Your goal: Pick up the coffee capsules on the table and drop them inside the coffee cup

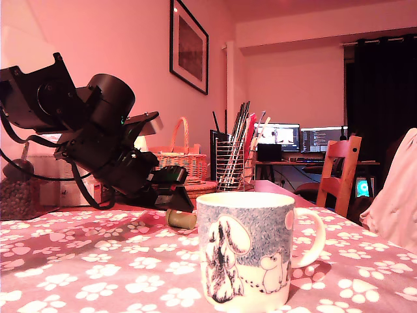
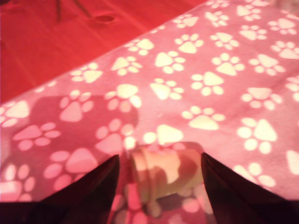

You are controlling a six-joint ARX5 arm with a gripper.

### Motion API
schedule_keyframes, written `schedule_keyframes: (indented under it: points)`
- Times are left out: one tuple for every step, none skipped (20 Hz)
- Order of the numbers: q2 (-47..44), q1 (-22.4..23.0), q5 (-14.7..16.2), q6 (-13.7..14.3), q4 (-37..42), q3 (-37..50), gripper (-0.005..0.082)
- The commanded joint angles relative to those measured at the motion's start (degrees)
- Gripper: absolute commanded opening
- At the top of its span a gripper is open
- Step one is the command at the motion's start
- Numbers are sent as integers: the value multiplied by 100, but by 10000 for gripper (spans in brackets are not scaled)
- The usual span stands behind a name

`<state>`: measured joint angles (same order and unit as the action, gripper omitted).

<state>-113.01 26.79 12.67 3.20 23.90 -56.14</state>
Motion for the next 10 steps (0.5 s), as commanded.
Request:
schedule_keyframes:
  points:
    - [-219,-22,-4,-20,11,24,506]
    - [-245,-20,-2,-20,-2,24,506]
    - [-275,-20,24,-44,9,24,506]
    - [-299,-20,42,-74,13,24,506]
    - [-337,-13,55,-79,20,22,506]
    - [-341,-13,138,-79,20,22,506]
    - [-341,-2,205,-76,52,22,506]
    - [-341,17,293,-76,109,22,506]
    - [-341,35,356,-68,153,22,506]
    - [-341,57,350,-68,151,17,506]
